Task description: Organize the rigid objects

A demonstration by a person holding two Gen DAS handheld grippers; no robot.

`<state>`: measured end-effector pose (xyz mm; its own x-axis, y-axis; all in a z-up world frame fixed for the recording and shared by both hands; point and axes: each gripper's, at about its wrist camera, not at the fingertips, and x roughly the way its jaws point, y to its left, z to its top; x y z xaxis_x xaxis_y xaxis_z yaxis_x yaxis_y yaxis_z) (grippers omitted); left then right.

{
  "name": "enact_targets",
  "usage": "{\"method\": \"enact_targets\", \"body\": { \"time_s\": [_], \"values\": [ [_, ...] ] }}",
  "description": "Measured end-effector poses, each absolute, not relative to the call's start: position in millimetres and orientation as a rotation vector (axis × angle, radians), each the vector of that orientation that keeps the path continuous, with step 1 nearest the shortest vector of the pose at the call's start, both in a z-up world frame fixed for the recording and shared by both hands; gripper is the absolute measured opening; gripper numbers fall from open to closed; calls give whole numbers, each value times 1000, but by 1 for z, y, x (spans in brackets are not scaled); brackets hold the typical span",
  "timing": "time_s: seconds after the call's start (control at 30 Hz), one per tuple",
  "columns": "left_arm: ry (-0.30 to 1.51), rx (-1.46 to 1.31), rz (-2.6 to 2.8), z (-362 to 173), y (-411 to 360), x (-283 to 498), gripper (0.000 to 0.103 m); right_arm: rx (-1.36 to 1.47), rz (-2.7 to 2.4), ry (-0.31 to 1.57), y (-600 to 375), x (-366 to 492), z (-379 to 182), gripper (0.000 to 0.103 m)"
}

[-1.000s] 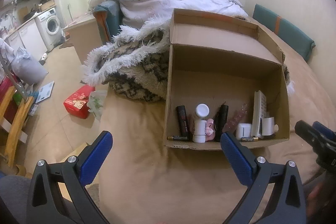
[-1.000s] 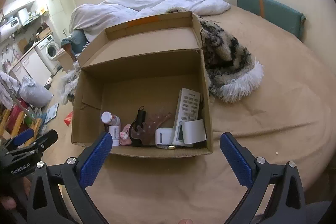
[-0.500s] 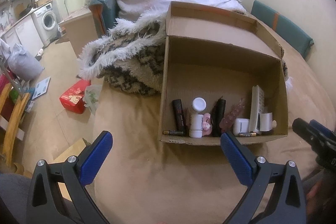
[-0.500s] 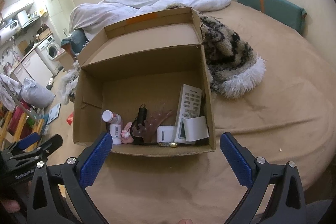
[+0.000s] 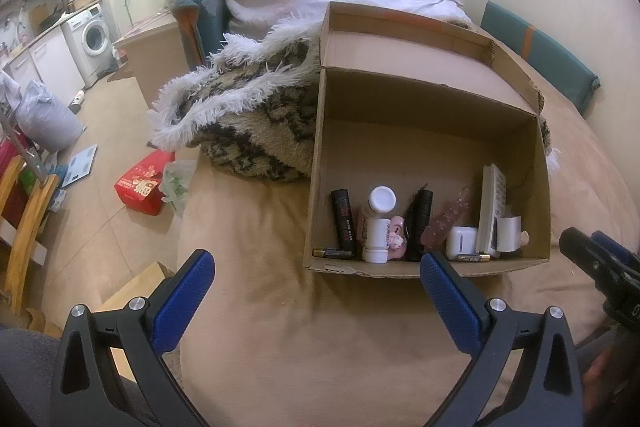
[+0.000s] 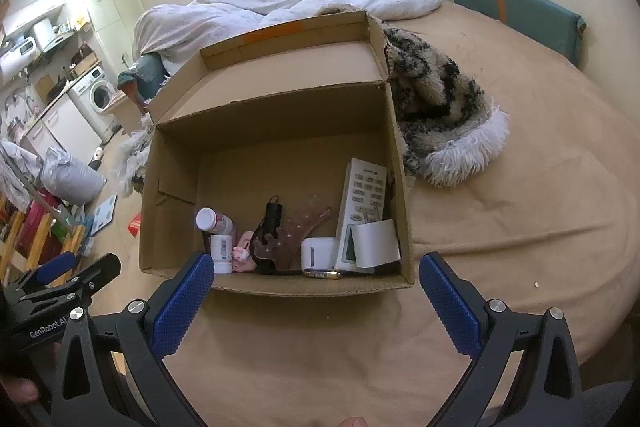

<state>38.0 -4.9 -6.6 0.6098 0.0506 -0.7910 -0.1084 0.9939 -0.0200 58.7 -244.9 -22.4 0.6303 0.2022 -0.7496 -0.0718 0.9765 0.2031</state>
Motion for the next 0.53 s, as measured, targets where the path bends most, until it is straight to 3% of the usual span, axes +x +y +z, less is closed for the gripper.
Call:
{"method": "enact_targets", "body": {
  "time_s": [0.53],
  "values": [
    [917, -60, 92, -8, -6, 37, 102, 140, 167, 873, -239, 57, -22, 103]
  ]
}}
